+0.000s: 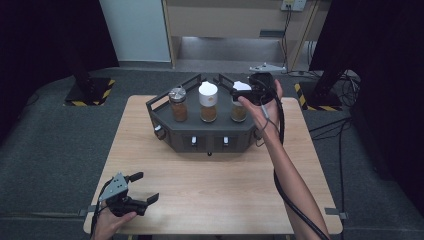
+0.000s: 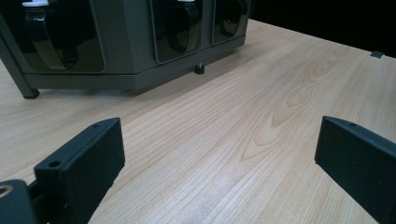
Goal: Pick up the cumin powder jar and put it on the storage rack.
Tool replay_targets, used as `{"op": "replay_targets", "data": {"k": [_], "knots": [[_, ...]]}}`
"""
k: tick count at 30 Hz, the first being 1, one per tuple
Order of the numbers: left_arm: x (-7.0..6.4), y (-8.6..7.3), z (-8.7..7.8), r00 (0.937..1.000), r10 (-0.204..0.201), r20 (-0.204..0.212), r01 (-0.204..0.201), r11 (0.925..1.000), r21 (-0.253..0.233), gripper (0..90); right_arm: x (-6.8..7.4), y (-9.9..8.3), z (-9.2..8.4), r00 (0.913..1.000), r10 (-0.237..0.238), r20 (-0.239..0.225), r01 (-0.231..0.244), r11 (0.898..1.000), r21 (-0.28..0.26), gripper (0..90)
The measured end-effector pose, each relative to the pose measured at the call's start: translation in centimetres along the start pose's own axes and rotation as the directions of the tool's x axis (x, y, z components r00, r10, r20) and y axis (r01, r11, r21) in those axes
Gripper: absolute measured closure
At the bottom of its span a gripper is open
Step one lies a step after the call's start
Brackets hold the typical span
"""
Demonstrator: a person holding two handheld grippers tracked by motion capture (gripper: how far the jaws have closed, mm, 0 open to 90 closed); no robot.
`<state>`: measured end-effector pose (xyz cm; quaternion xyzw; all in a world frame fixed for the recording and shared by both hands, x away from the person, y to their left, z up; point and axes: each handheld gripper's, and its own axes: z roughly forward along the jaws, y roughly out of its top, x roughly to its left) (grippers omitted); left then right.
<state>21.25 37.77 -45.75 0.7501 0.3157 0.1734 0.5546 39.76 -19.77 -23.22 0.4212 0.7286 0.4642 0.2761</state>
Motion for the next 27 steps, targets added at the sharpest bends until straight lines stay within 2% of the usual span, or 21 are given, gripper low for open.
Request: {"op": "replay_targets", "data": {"k": [12, 16, 19, 27], "knots": [[0.0, 0.0, 0.0, 1.0000, 0.001, 0.001, -0.001, 1.0000, 0.001, 0.6, 0.1, -0.6, -2.2, 0.9988, -0.029, -0.040, 0.028, 0.999, -0.029, 4.5], [0.0, 0.0, 0.0, 1.0000, 0.001, 0.000, -0.001, 1.0000, 0.000, 0.6, 0.0, -1.7, -3.6, 0.9966, -0.042, -0.071, 0.038, 0.998, -0.048, 4.7], [0.0, 0.0, 0.0, 1.0000, 0.001, 0.000, -0.001, 1.0000, 0.001, 0.6, -0.3, -2.9, -4.5, 0.9938, -0.033, -0.106, 0.026, 0.998, -0.065, 4.6], [0.0, 0.0, 0.0, 1.0000, 0.000, -0.001, 0.000, 1.0000, 0.002, 0.6, -0.3, -5.6, -6.8, 0.9875, -0.041, -0.152, 0.027, 0.995, -0.093, 4.7]]}}
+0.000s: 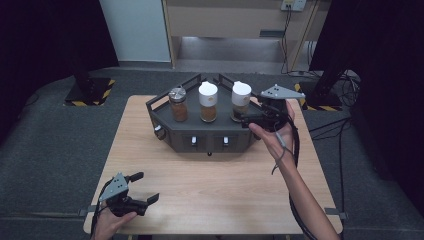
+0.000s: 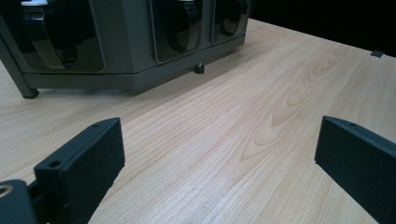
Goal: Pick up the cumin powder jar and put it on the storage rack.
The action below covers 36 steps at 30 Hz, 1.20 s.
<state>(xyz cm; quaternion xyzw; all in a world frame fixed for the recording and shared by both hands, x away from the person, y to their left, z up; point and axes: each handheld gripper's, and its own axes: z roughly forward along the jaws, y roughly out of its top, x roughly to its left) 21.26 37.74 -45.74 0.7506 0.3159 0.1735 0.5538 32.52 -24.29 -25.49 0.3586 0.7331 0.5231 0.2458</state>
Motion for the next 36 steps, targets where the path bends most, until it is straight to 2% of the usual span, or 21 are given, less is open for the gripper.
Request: {"op": "replay_targets", "data": {"k": [7, 14, 16, 23, 29, 36], "knots": [[0.0, 0.0, 0.0, 0.9999, -0.009, -0.005, 0.010, 1.0000, 0.002, 0.6, -0.1, -2.6, -2.1, 0.9992, 0.009, -0.039, -0.010, 1.000, -0.019, 4.8], [0.0, 0.0, 0.1, 0.9996, -0.024, -0.015, 0.024, 0.9997, 0.000, 0.6, -0.2, -5.1, -4.3, 0.9982, 0.020, -0.057, -0.022, 0.999, -0.044, 5.0], [0.1, 0.0, 0.0, 0.9994, -0.027, -0.022, 0.027, 0.9996, 0.001, 0.6, -0.3, -5.6, -4.8, 0.9984, 0.013, -0.055, -0.015, 0.999, -0.037, 5.0], [0.2, -0.3, -0.2, 0.9988, -0.038, -0.031, 0.037, 0.9991, -0.019, 0.6, -0.8, -8.6, -6.8, 0.9982, 0.039, -0.045, -0.041, 0.998, -0.050, 5.0], [0.0, -0.3, -0.5, 0.9989, -0.028, -0.037, 0.028, 0.9993, -0.025, 0.6, -0.2, -10.7, -8.1, 0.9999, -0.001, -0.014, 0.000, 0.998, -0.058, 5.0], [0.0, -0.4, -0.5, 0.9989, -0.029, -0.036, 0.028, 0.9991, -0.032, 0.6, 0.3, -13.2, -9.6, 0.9998, -0.006, -0.017, 0.005, 0.999, -0.046, 5.0]]}}
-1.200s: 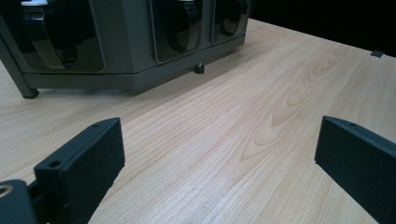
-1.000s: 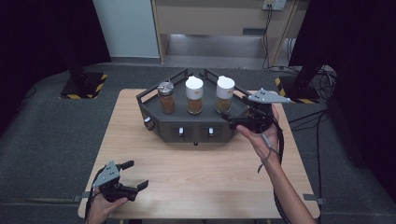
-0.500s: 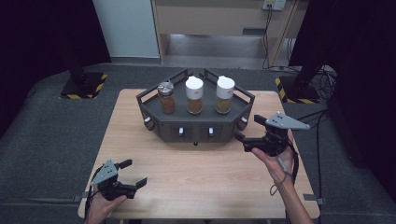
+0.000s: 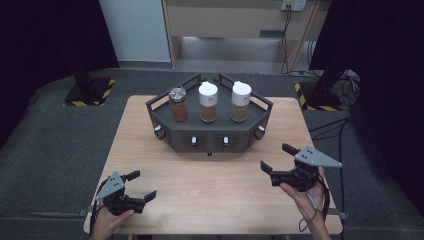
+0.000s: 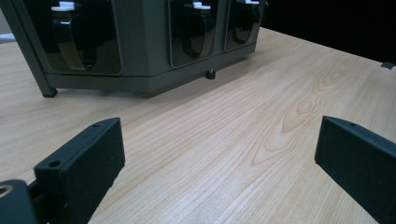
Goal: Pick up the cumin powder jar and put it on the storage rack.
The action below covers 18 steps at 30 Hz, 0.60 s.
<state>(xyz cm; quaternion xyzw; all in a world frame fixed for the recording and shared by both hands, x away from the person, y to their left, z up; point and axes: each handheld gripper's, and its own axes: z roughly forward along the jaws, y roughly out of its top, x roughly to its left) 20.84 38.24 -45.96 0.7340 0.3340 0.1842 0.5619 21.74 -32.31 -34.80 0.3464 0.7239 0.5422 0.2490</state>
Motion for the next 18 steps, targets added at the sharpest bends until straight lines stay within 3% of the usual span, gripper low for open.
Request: {"op": "replay_targets", "data": {"k": [8, 18], "knots": [[0.1, -0.1, -0.1, 0.9999, -0.010, -0.004, 0.010, 0.9999, -0.007, 0.6, 0.2, -2.4, -1.1, 0.9999, 0.007, -0.014, -0.007, 1.000, 0.021, 5.2], [0.2, -0.1, -0.1, 1.0000, -0.009, -0.002, 0.009, 1.0000, -0.002, 0.7, 0.1, -4.5, -1.1, 0.9993, 0.033, -0.019, -0.032, 0.998, 0.053, 5.7]]}}
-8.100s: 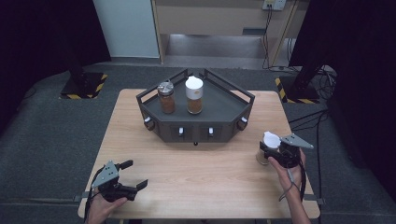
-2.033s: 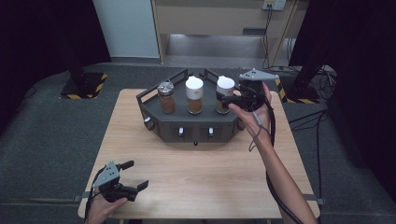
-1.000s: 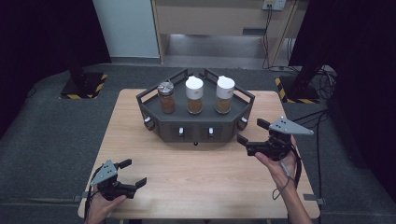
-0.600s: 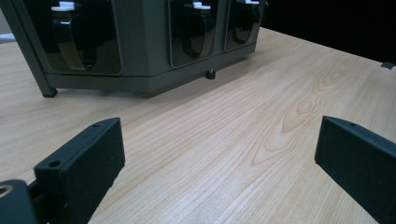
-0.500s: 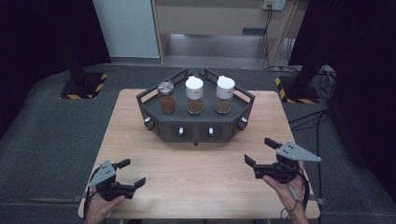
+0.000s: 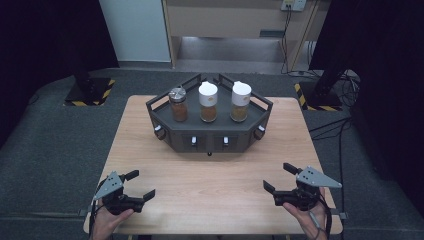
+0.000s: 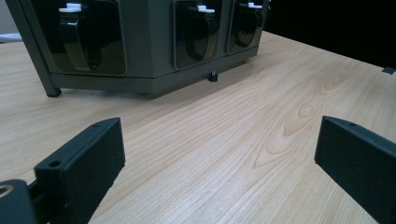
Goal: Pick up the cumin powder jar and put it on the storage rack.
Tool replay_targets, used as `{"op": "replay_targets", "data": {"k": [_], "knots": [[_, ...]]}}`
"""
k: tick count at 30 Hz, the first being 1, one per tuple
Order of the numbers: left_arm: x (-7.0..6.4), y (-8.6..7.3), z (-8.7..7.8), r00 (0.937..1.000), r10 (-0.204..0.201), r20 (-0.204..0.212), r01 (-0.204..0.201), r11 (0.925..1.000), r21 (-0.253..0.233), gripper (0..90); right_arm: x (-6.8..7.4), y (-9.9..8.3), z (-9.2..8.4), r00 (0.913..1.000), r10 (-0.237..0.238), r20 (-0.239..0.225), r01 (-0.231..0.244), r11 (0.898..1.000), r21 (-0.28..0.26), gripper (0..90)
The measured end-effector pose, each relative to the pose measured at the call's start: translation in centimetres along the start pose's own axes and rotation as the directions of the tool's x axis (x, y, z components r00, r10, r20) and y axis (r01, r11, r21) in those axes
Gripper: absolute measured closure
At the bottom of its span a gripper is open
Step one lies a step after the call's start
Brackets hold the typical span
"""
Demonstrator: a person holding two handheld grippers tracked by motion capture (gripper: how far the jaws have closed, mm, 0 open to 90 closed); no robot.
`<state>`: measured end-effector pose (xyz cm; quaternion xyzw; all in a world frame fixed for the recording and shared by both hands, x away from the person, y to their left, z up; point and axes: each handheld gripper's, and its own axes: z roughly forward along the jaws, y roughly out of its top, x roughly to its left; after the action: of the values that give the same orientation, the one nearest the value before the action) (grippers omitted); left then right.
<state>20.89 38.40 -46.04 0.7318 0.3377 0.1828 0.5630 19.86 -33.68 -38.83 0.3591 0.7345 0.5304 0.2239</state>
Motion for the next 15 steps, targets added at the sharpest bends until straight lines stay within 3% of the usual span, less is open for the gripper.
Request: {"op": "replay_targets", "data": {"k": [15], "knots": [[0.0, 0.1, 0.3, 0.9998, 0.011, 0.017, -0.011, 0.9999, 0.005, 0.7, -1.0, -2.1, 0.2, 0.9997, 0.023, -0.013, -0.023, 1.000, 0.008, 6.3]]}}
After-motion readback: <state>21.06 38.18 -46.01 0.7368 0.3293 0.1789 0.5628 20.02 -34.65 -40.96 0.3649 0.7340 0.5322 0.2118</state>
